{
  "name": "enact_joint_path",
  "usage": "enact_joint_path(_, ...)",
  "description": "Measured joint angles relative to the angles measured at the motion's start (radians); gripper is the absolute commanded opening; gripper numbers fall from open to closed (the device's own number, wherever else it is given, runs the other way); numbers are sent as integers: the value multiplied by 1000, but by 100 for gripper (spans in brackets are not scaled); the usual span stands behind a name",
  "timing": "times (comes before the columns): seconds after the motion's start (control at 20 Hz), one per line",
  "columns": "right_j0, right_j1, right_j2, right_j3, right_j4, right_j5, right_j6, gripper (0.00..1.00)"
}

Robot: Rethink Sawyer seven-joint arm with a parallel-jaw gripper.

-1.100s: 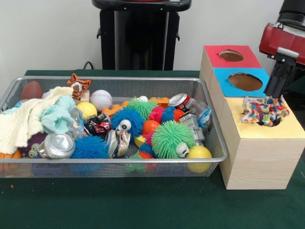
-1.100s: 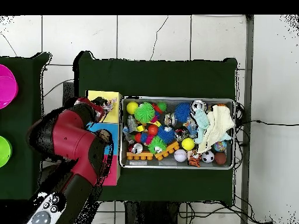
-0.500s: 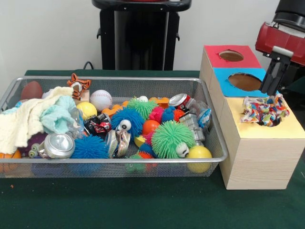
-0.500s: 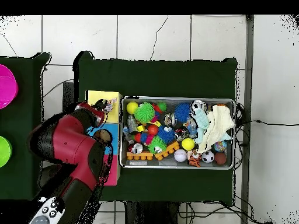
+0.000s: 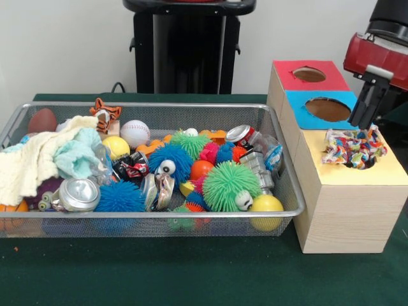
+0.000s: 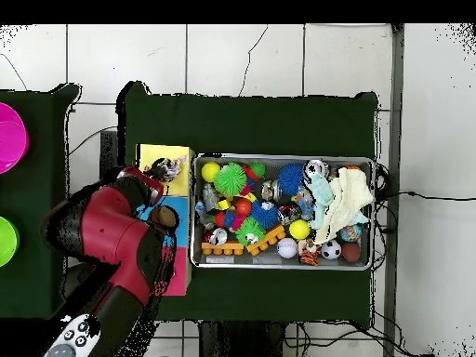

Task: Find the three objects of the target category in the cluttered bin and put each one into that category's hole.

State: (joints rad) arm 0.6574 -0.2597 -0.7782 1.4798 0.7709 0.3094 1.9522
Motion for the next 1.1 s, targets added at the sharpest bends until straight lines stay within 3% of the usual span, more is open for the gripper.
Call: enact_joint_path(1.1, 1, 81, 60, 4, 22, -119, 0, 0)
